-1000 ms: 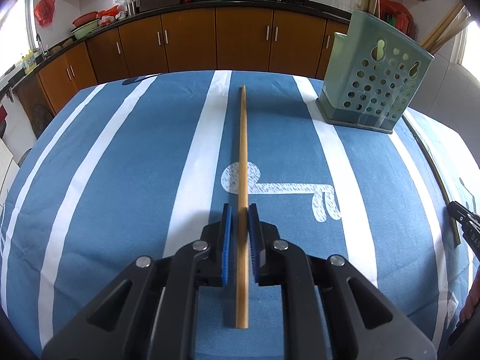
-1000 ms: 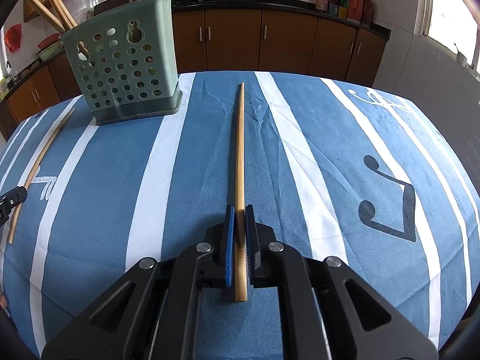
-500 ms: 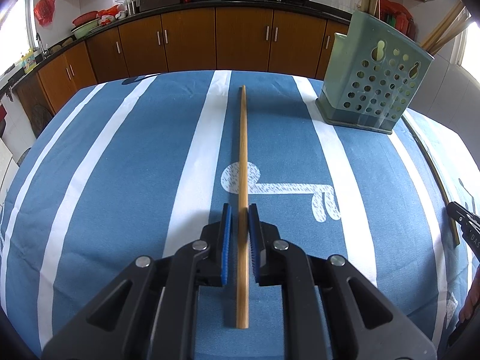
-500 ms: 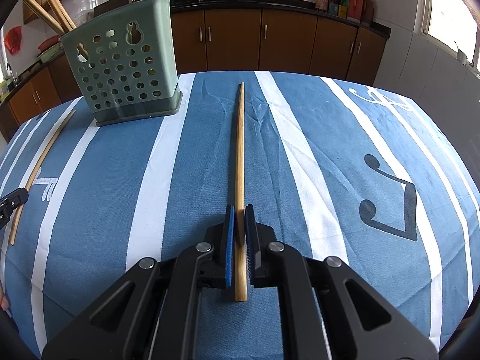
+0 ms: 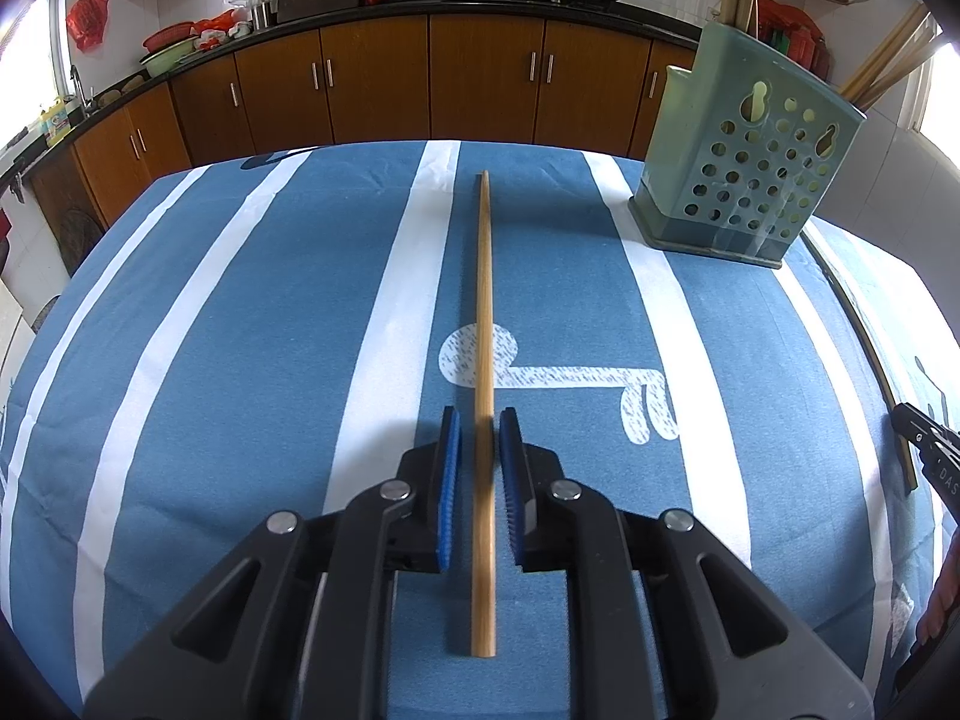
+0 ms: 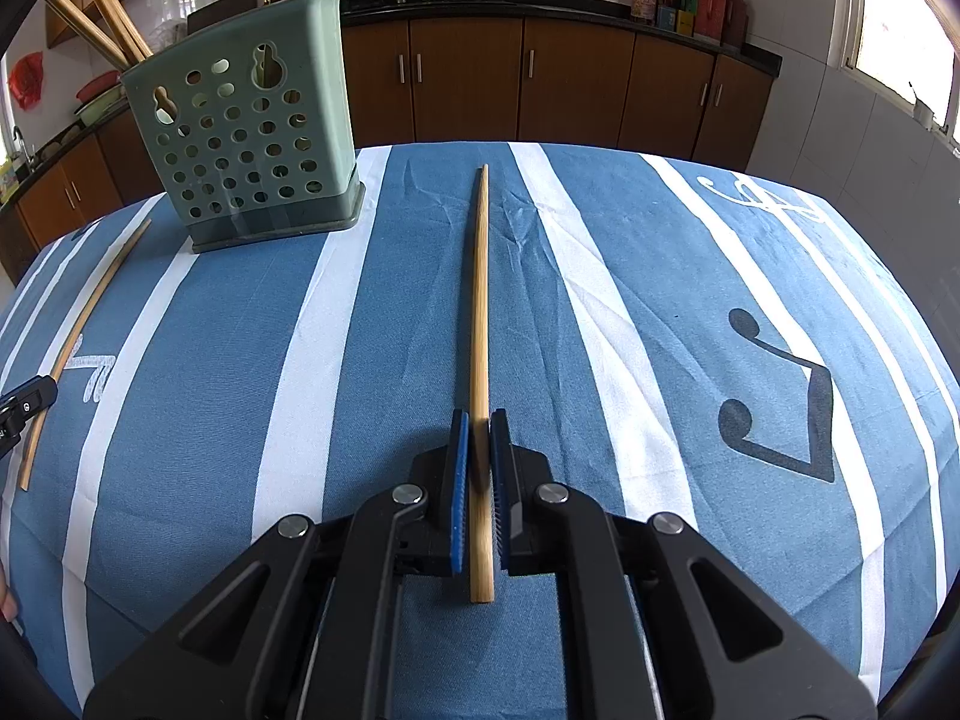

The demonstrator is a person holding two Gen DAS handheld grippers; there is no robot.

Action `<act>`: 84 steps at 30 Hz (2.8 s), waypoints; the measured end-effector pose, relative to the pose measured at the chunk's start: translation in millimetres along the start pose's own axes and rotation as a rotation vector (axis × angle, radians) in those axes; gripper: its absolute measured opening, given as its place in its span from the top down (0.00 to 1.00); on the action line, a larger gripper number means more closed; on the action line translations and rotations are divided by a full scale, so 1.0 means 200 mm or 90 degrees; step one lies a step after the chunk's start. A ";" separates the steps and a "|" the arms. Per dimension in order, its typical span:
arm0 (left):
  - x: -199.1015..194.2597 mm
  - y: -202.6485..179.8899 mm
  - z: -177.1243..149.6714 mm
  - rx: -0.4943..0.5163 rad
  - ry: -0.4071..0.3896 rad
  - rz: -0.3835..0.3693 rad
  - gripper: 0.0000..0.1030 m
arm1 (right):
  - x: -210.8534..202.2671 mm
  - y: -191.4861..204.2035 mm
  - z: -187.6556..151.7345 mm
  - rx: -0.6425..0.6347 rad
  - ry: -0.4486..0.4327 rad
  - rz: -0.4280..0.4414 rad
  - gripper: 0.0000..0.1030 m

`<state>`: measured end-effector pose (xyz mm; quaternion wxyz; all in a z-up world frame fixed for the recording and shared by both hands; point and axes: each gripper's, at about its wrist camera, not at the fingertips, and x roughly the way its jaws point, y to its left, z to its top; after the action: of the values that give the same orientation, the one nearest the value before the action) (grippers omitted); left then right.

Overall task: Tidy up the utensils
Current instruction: 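Close the left gripper on a chopstick while the right gripper grasps the last one, then lift both chopsticks and carry them upright above the green holder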

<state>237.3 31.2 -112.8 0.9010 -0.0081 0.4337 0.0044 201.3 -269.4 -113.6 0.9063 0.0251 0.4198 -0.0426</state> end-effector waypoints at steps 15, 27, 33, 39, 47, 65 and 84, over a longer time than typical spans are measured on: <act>-0.05 -0.03 -0.07 0.018 0.002 0.003 0.80 | -0.03 -0.04 -0.03 0.021 0.004 0.022 0.92; -0.17 0.03 -0.06 0.029 -0.019 -0.003 0.92 | -0.23 -0.12 0.01 0.025 -0.083 0.039 0.93; -0.40 0.09 0.09 -0.003 -0.104 -0.038 0.92 | -0.39 -0.21 0.13 0.053 -0.161 0.041 0.93; -0.62 0.11 0.24 -0.013 -0.189 -0.054 0.92 | -0.49 -0.25 0.23 0.058 -0.210 0.044 0.93; -0.64 0.09 0.25 -0.009 -0.194 -0.055 0.92 | -0.22 -0.15 0.08 0.029 -0.053 0.096 0.89; -0.65 0.10 0.26 -0.007 -0.200 -0.057 0.92 | -0.22 -0.11 0.00 -0.006 -0.036 0.074 0.93; -0.73 0.08 0.29 0.000 -0.233 -0.060 0.92 | -0.60 -0.23 0.26 0.057 -0.238 0.090 0.93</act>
<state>191.0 48.2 37.6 0.9640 -0.0277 0.2618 -0.0365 158.5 -313.1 11.6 0.9672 0.0863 0.2387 -0.0012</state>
